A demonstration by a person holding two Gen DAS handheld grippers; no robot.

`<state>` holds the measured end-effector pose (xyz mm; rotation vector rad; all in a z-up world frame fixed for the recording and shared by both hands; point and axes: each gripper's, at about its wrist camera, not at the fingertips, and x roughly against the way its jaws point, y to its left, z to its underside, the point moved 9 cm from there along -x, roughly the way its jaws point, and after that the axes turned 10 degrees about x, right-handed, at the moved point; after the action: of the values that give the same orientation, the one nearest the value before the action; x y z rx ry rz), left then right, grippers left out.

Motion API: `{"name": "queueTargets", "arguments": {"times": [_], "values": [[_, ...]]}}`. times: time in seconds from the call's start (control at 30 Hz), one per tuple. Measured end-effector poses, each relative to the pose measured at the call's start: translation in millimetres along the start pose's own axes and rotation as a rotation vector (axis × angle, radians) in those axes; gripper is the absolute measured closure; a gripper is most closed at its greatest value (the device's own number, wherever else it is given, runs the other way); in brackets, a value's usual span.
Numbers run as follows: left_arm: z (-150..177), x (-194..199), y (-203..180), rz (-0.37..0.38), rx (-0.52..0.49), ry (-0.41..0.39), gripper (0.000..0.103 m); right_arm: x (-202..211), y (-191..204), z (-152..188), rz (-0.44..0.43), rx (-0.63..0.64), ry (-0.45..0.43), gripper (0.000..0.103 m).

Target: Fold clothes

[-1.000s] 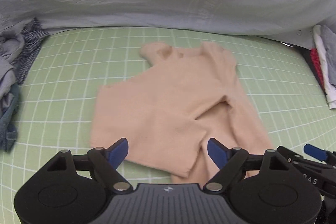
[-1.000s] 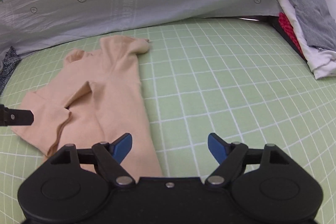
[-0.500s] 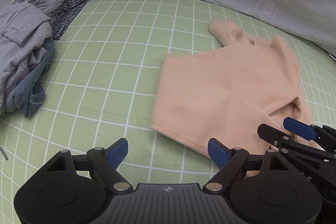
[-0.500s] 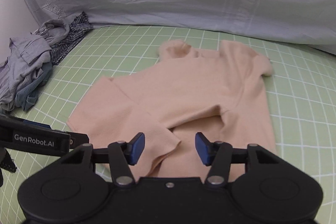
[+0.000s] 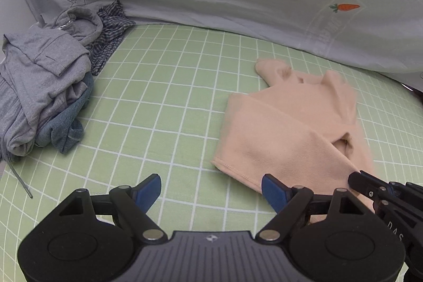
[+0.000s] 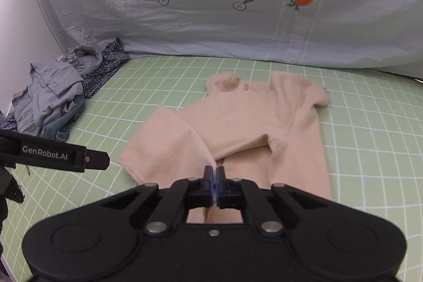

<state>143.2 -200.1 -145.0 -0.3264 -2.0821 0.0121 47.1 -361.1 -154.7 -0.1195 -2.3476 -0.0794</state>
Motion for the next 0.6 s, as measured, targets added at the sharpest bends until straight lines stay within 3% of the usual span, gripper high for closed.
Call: {"name": "queueTargets", "arguments": {"times": [0.13,0.6], "values": [[27,33,-20,0.033,-0.042,-0.034,0.019,44,-2,25,0.021,-0.019,-0.015,0.101],[122,83,-68,0.068,-0.109,0.018,0.019,127,-22,110,0.056,-0.097,0.022,0.101]]}}
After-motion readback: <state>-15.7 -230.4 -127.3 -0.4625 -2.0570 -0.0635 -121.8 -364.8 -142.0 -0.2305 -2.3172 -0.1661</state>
